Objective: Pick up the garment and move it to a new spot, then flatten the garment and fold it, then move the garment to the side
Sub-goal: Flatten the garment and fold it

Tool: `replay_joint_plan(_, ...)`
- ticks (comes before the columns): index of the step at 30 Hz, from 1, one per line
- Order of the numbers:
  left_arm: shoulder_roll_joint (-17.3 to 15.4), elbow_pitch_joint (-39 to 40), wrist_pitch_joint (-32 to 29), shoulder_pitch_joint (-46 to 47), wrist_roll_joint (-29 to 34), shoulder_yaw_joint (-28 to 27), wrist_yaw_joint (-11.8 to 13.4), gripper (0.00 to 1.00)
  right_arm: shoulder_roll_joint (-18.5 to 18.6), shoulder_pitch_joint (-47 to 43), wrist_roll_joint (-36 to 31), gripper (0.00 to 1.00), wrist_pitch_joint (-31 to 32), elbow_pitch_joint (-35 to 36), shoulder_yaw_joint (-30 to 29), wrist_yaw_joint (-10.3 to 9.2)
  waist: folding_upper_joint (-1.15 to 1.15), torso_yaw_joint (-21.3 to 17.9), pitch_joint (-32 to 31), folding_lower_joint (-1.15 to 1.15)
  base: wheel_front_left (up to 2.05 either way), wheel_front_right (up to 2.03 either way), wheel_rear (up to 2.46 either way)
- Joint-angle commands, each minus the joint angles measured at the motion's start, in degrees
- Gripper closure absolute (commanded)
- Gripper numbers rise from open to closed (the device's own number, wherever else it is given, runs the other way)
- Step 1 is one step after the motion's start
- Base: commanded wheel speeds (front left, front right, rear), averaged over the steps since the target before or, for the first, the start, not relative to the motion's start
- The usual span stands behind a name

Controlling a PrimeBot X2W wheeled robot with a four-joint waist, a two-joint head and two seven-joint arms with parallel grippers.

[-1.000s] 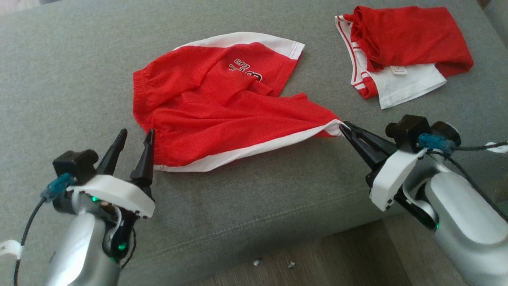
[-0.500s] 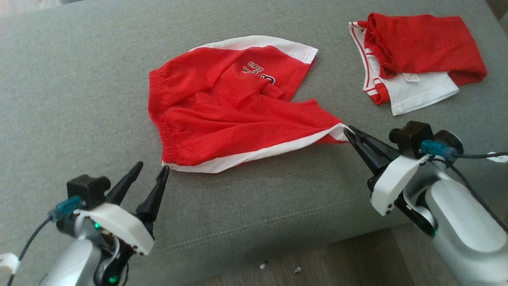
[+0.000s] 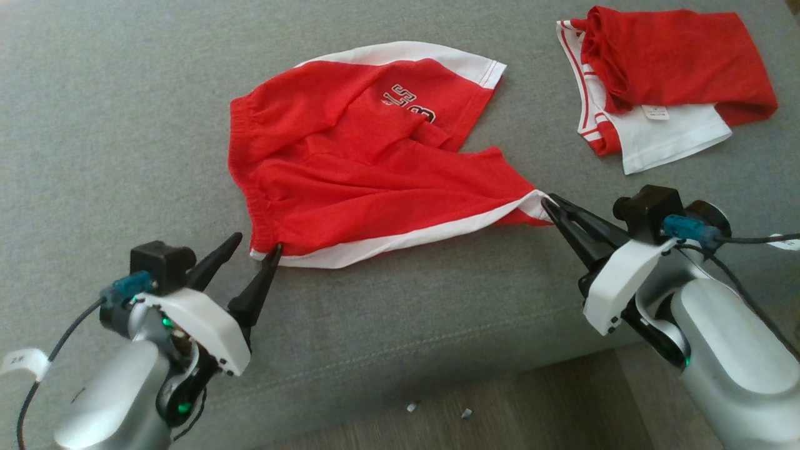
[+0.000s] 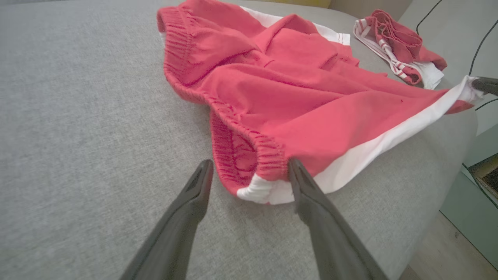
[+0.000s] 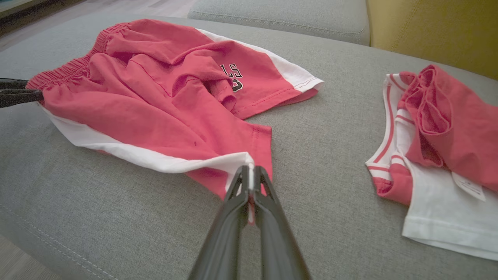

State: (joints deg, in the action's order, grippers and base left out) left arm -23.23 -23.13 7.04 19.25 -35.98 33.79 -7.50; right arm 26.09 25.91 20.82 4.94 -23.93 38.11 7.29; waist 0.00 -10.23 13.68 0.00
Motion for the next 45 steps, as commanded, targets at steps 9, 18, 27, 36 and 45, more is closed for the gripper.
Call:
replay_joint_plan(9,-3.1,-1.5,0.9,4.7,-2.1,2.6,0.0,0.00,0.0,0.7,-0.6,1.00,0.0,1.7,-0.6,0.20,0.00,-0.3,0.1,0.00,0.00,0.00,0.00)
replay_joint_plan(18,-4.3,-1.7,2.6,6.4,-4.8,5.7,0.0,1.00,-0.3,1.1,-1.1,1.00,-0.5,1.9,-0.6,0.20,0.00,0.3,-0.4,0.00,0.00,0.00,0.00)
replay_joint_plan(27,-5.9,4.2,5.4,6.5,-6.9,2.8,0.6,1.00,1.2,2.3,-4.6,1.00,-5.8,4.4,-3.5,0.20,0.00,1.8,-3.4,0.00,0.00,0.00,0.00)
replay_joint_plan(36,-8.6,14.9,3.1,5.8,-8.1,0.8,4.0,1.00,2.1,3.6,-8.7,1.00,-9.4,9.2,-7.5,0.20,0.00,3.0,-6.8,0.00,0.00,0.00,0.00)
replay_joint_plan(45,-10.9,26.2,-0.5,3.2,-11.3,-1.9,8.6,1.00,3.6,3.6,-10.9,1.00,-8.8,15.2,-10.2,0.20,0.00,3.1,-10.5,0.00,0.00,0.00,0.00)
